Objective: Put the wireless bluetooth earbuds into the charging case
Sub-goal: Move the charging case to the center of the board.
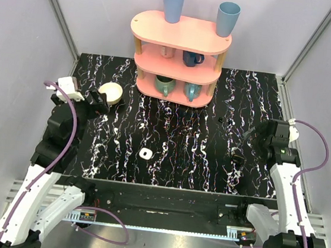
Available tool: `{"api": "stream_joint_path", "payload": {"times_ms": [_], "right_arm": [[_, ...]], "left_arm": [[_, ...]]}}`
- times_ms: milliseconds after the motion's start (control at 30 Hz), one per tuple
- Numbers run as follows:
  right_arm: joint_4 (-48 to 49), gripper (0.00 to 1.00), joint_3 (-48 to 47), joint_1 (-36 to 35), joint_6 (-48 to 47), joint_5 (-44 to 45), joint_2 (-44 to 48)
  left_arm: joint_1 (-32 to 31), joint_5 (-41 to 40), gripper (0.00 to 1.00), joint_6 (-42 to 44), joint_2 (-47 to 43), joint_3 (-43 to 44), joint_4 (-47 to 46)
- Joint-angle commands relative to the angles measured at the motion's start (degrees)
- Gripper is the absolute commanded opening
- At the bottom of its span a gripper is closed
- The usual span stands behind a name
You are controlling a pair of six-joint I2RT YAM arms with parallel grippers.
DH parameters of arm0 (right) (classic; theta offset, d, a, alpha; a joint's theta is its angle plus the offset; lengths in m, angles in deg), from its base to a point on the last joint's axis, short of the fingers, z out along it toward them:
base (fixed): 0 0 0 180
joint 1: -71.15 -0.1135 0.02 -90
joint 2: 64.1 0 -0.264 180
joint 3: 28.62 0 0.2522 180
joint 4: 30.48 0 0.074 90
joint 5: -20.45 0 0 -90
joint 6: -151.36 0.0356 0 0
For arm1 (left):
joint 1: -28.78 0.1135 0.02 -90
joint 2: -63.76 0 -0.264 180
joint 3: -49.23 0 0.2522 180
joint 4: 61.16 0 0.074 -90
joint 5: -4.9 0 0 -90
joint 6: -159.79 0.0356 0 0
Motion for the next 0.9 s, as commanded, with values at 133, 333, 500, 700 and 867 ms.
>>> {"api": "stream_joint_path", "payload": {"times_ms": [133,333,500,700,867], "right_arm": [[-6.9,1.0,-5.4,-0.2,-5.2,2.3,-7.0],[-8.2,1.0,-4.8,-0.2,-6.0,3.3,-12.1],[-5.6,1.0,-1.6,-0.2,-6.5,1.6,-10.6],[-2.4,1.0,1.8,-0.2,-7.5,-5.2,-10.1],[2.4,1.0,6.4,-0.2,-4.9,-12.3,-9.6]], "left_arm": [[0.0,13.3,0.99,-0.8,-1.3,0.6,0.0],[0.0,23.5,0.99,1.3,2.3,3.3,2.5],[0.0,21.9,0.99,1.9,2.5,4.1,3.6],[0.0,16.7,0.99,-0.2,-0.9,1.8,3.0],[0.0,15.2,0.99,-0.6,-1.7,0.7,2.2]]}}
